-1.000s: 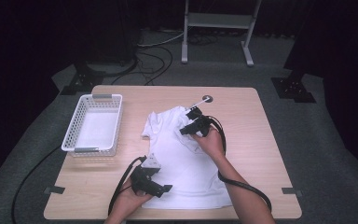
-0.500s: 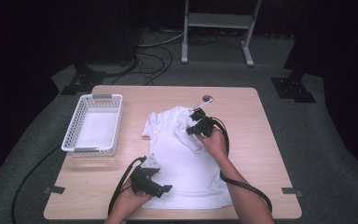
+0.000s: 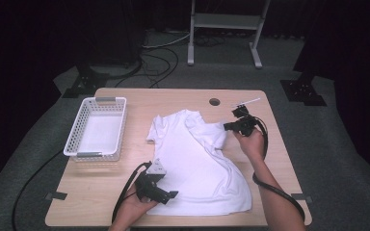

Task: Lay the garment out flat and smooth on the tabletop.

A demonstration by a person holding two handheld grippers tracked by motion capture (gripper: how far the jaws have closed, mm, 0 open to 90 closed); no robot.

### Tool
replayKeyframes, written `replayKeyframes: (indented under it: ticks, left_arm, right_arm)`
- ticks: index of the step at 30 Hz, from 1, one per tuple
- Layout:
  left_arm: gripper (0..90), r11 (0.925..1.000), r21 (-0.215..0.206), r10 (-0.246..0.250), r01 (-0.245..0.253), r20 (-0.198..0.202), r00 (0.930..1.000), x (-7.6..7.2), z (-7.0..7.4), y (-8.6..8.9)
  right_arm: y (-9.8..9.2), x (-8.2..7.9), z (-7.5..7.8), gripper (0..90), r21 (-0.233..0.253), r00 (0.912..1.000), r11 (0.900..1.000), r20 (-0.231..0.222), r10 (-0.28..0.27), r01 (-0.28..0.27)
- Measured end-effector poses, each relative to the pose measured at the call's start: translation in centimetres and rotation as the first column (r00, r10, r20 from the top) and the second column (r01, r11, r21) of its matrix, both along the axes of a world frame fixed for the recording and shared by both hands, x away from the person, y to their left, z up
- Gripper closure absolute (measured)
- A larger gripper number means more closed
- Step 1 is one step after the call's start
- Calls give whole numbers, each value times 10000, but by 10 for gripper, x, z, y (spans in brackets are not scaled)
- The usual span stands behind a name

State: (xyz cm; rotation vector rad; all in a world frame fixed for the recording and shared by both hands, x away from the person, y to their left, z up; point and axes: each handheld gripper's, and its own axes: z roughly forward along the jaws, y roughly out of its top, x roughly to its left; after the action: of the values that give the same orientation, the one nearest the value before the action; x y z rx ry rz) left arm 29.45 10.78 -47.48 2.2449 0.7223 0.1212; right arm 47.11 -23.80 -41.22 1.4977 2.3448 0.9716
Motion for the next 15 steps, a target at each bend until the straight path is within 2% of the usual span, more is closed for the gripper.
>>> replayKeyframes:
  ticks: [7,15]
  left_arm:
    - [124,10000,30,10,-10,13,10000,0,0,-1]
    - [117,9999,106,52,-52,39,10000,-1,0,-2]
  right_arm:
    - [-49,-1,2,889,22,9942,9942,66,-1073,1073]
    - [-92,-4,-6,889,-162,9787,9786,-88,-2052,2051]
